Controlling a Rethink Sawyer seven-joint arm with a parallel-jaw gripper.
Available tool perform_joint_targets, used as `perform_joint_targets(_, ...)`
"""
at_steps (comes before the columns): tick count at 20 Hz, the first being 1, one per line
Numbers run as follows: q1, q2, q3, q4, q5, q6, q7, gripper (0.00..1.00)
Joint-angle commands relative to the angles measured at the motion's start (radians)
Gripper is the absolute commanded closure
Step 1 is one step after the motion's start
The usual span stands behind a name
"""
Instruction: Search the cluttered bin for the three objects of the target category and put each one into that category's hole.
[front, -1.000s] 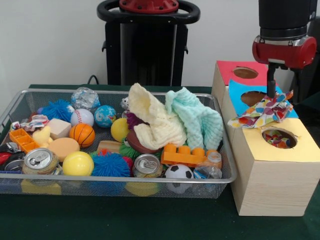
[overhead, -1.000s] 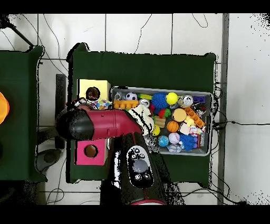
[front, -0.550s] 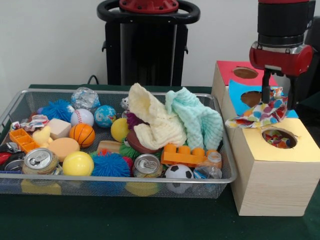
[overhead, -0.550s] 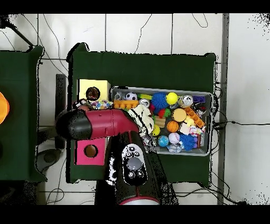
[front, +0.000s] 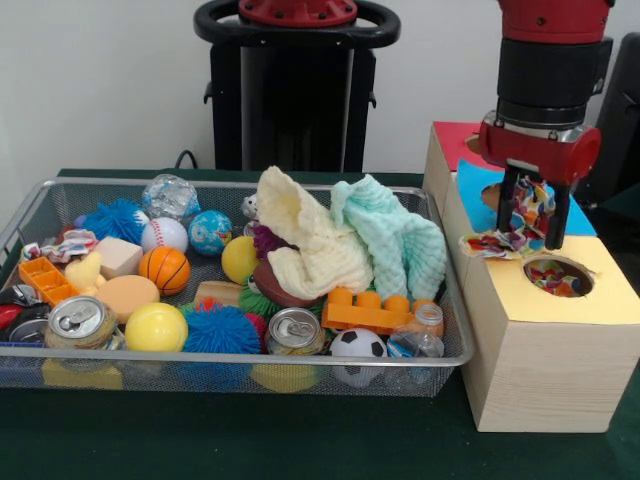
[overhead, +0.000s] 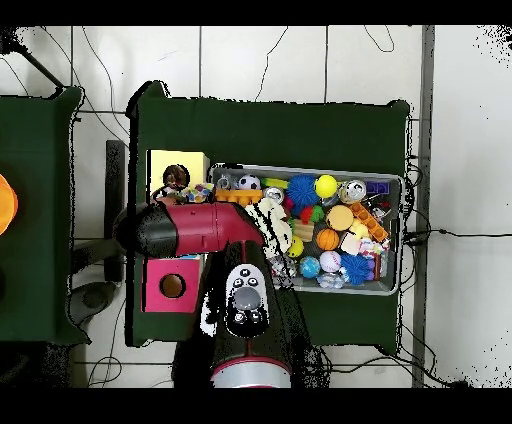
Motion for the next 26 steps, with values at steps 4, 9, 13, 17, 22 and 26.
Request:
perform_joint_targets(4,0.022,0.085,-0.067,-0.061,-0.048,0.067,0.028,0.00)
perform_joint_targets(9,-0.003,0.077,-0.037,-0.044,-0.038,0.064,-0.015,1.00)
perform_joint_targets(13,-0.010,0.074,-0.029,-0.043,-0.036,0.075,-0.026,1.00)
perform_joint_targets(17,-0.019,0.070,-0.019,-0.038,-0.030,0.071,-0.027,1.00)
perform_joint_targets(22,0.027,0.073,-0.088,-0.091,-0.025,0.076,0.038,1.00)
perform_joint_targets(26,0.088,0.130,-0.138,-0.125,-0.004,0.043,0.115,1.00)
